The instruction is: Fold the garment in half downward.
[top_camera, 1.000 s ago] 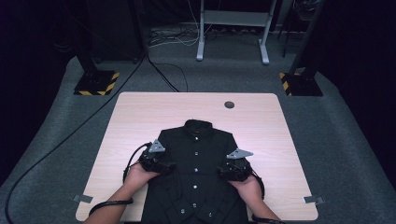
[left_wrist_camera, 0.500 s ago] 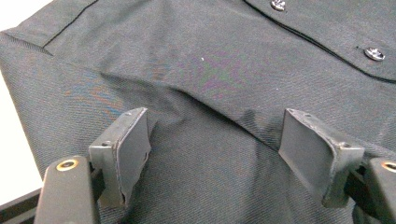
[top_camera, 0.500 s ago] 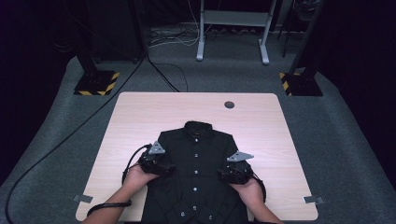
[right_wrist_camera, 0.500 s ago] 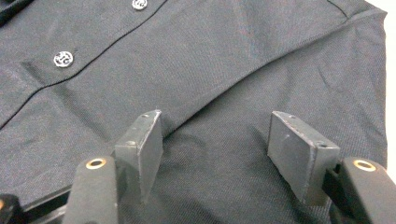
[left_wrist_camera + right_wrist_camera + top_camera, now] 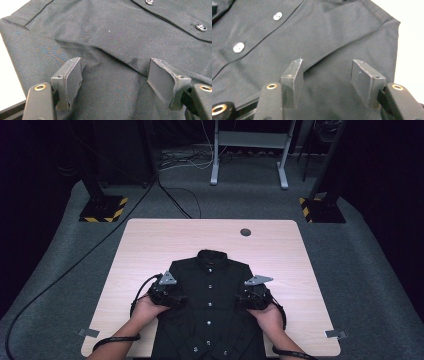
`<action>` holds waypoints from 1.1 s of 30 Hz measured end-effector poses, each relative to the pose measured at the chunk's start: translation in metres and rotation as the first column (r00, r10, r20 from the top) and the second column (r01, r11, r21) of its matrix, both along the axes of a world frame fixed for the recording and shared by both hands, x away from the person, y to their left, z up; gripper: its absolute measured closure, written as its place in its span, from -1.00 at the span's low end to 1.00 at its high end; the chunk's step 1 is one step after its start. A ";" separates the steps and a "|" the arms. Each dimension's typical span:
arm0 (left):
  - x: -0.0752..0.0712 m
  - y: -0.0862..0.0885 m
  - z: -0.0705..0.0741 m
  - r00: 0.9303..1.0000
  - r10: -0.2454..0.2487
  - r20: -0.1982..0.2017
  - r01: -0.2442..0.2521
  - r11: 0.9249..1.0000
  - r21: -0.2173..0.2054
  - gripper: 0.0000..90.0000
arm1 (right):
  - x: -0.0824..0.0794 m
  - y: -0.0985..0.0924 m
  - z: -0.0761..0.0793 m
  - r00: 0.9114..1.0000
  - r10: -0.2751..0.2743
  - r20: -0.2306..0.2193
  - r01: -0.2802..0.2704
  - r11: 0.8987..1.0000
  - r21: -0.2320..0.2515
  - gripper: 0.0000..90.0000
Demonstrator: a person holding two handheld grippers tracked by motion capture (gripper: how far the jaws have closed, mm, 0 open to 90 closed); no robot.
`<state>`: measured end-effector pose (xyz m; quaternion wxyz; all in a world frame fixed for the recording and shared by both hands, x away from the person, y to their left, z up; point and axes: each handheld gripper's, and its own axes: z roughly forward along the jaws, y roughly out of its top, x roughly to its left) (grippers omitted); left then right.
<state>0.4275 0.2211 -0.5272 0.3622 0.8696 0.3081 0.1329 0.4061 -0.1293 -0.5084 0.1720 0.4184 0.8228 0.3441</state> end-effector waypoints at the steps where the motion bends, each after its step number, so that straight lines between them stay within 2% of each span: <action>1: -0.001 0.000 -0.001 1.000 0.001 0.005 -0.001 1.000 -0.005 -0.40 | 0.003 -0.001 0.002 1.000 -0.003 0.005 0.003 1.000 -0.002 -0.01; 7: -0.003 0.003 -0.004 1.000 0.002 0.028 -0.001 0.999 -0.032 -0.39 | 0.018 -0.004 0.006 0.999 -0.035 0.018 0.035 0.999 0.001 0.09; 14: -0.004 0.004 -0.005 0.999 0.003 0.037 -0.002 0.999 -0.044 -0.39 | 0.032 -0.010 0.007 0.997 -0.070 0.022 0.070 0.998 0.001 0.14; 16: -0.004 0.004 -0.006 0.999 0.005 0.039 -0.003 0.999 -0.046 -0.39 | 0.040 -0.013 0.007 0.997 -0.077 0.017 0.077 0.997 0.010 0.27; 18: -0.004 0.004 -0.006 0.999 0.004 0.039 -0.002 0.999 -0.045 -0.39 | 0.044 -0.013 0.007 0.997 -0.079 0.019 0.078 0.997 0.005 0.30; 24: -0.004 0.005 -0.006 0.999 0.006 0.042 -0.004 0.999 -0.049 -0.39 | 0.056 -0.013 0.006 0.995 -0.104 0.011 0.104 0.995 -0.001 0.34; 33: -0.005 0.005 -0.006 0.999 0.009 0.045 -0.007 0.999 -0.051 -0.39 | 0.070 -0.017 0.007 0.989 -0.147 0.003 0.147 0.989 0.013 0.34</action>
